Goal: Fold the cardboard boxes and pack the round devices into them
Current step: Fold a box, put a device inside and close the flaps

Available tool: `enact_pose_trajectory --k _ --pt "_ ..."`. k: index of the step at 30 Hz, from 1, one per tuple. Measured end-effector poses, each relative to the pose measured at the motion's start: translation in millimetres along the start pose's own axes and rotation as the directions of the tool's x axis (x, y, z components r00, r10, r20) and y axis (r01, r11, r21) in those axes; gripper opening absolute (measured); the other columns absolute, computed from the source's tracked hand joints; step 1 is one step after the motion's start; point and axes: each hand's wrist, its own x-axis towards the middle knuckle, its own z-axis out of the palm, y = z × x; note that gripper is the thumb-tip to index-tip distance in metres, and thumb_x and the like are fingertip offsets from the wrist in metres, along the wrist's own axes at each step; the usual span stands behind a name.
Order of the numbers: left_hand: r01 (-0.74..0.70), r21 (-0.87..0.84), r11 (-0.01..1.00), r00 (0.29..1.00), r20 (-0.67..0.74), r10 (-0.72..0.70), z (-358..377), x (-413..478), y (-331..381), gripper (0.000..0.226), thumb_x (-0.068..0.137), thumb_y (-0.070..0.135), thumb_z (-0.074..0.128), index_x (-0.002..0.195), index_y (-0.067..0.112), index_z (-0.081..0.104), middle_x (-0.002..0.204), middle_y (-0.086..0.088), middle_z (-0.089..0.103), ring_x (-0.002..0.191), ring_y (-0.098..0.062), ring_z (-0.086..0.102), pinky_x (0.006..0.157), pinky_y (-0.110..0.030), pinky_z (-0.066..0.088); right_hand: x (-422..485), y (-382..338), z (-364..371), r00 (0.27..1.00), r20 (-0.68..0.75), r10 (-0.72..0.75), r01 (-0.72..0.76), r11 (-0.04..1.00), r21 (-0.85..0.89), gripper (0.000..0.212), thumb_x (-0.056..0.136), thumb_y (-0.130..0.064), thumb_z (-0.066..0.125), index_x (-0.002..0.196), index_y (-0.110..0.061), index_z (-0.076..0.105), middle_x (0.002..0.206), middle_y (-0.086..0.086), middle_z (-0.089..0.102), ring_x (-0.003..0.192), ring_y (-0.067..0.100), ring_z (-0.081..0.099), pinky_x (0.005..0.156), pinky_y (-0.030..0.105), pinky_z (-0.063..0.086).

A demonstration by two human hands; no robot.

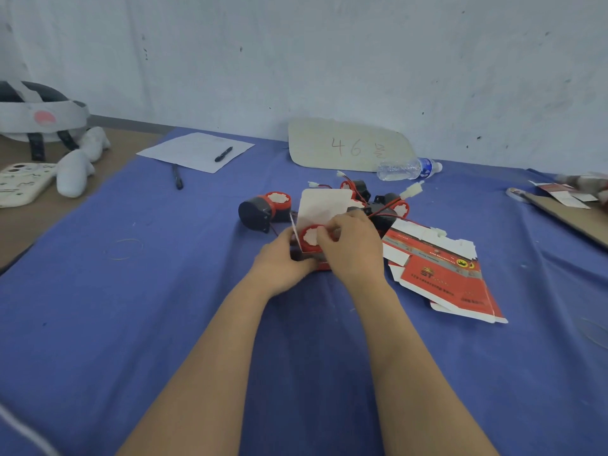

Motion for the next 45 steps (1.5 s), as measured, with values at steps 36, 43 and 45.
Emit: enact_pose_trajectory --k 36,43,45 --pt "0.101 -0.039 0.994 0.925 -0.365 -0.109 24.7 -1.4 13.7 0.034 0.083 0.038 0.063 0.105 0.025 0.04 0.098 0.007 0.049 0.114 -0.026 0.049 0.095 -0.046 0.047 13.3 17.7 -43.4 0.899 -0.216 0.38 -0.232 0.833 0.502 0.05 0.096 -0.038 0.048 0.054 -0.014 0.045 0.05 -0.001 0.039 0.05 0.011 0.032 0.053 0.027 0.027" --pt "0.105 -0.033 0.994 0.919 -0.378 -0.109 23.9 -0.1 12.9 0.039 0.083 0.038 0.063 0.112 0.023 0.042 0.1 0.007 0.048 0.115 -0.026 0.05 0.095 -0.046 0.047 14.2 11.9 -40.6 0.922 0.115 0.369 -0.352 0.681 0.642 0.019 0.09 -0.01 0.046 0.08 -0.007 0.062 0.054 -0.007 0.052 0.047 0.007 0.041 0.049 0.021 0.037" --pt "0.109 -0.037 0.993 0.918 -0.379 -0.115 24.0 0.3 12.9 0.044 0.083 0.038 0.064 0.118 0.021 0.044 0.102 0.007 0.049 0.116 -0.026 0.049 0.096 -0.046 0.047 14.1 14.7 -37.5 0.914 0.094 0.394 -0.361 0.689 0.629 0.013 0.091 -0.012 0.05 0.096 -0.006 0.061 0.068 -0.004 0.063 0.053 0.005 0.049 0.054 0.019 0.043"
